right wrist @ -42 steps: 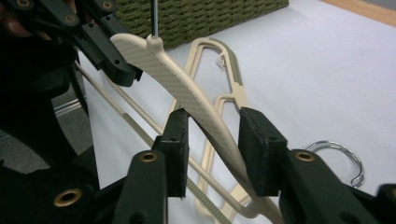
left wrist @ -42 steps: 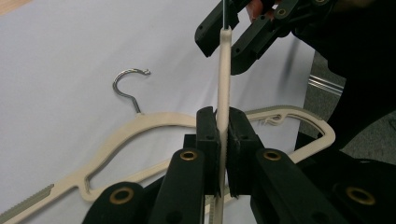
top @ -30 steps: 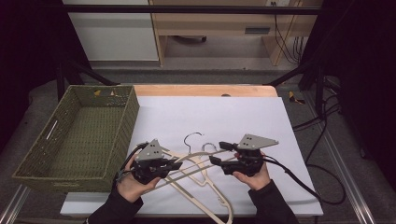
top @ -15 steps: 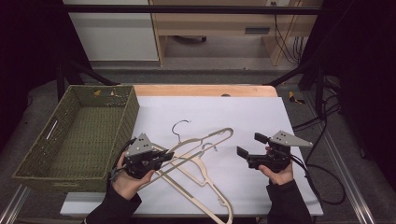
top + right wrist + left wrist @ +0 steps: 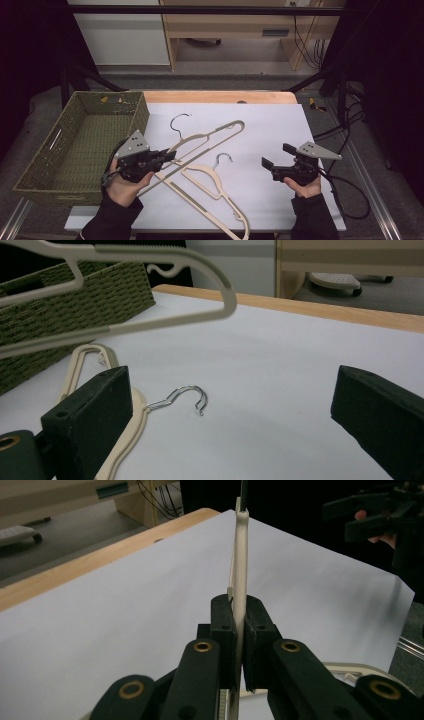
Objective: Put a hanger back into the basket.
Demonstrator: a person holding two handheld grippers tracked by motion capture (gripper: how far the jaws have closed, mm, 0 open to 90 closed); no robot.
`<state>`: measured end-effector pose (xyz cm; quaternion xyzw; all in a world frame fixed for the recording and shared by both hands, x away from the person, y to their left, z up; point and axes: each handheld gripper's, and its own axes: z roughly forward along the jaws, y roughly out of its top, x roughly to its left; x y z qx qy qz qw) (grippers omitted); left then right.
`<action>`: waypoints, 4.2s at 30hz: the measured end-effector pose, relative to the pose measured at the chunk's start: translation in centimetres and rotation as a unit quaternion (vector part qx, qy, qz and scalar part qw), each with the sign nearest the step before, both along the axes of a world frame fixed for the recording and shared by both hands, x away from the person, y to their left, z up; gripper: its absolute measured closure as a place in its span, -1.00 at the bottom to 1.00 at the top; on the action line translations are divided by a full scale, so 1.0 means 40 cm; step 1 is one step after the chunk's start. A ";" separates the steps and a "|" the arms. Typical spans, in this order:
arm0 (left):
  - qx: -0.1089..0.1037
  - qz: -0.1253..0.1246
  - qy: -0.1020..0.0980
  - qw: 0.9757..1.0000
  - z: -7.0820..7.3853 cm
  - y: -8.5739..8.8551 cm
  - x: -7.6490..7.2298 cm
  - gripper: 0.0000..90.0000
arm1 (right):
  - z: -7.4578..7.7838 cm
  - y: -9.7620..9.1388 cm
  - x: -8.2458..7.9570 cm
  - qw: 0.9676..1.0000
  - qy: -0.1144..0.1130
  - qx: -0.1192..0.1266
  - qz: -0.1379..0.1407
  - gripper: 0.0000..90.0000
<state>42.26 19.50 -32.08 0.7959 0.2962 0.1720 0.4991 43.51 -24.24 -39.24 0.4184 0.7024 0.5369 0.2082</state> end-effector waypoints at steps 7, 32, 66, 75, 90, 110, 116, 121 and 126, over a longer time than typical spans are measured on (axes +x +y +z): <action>-0.003 0.007 -0.016 1.000 0.067 0.048 0.020 0.89 | 0.000 -0.005 -0.001 1.000 -0.001 -0.002 -0.001 -0.92; -0.002 0.065 -0.048 0.997 0.136 0.288 0.132 0.89 | 0.001 -0.006 0.000 1.000 -0.002 0.000 -0.005 -0.93; -0.001 0.175 -0.020 0.984 0.029 0.605 0.154 0.89 | -0.003 0.003 0.003 1.000 0.003 -0.002 -0.005 -0.93; 0.003 0.190 -0.011 0.982 0.004 0.634 0.149 0.88 | -0.005 0.004 0.003 1.000 0.003 -0.005 -0.004 -0.93; 0.018 0.218 0.030 0.975 -0.051 0.647 0.163 0.88 | -0.004 0.004 0.002 1.000 0.003 -0.003 -0.005 -0.93; 0.030 0.247 0.102 0.963 -0.137 0.634 0.198 0.83 | -0.008 0.009 0.003 1.000 0.006 -0.006 -0.002 -0.93; 0.061 0.272 0.131 0.951 -0.158 0.642 0.202 0.80 | -0.010 0.013 0.004 1.000 0.006 -0.006 -0.003 -0.93; 0.071 0.293 0.139 0.943 -0.160 0.649 0.207 0.77 | -0.011 0.014 0.005 1.000 0.007 -0.006 -0.001 -0.93; 0.080 0.319 0.148 0.933 -0.166 0.654 0.210 0.72 | -0.012 0.016 0.005 1.000 0.008 -0.007 0.002 -0.92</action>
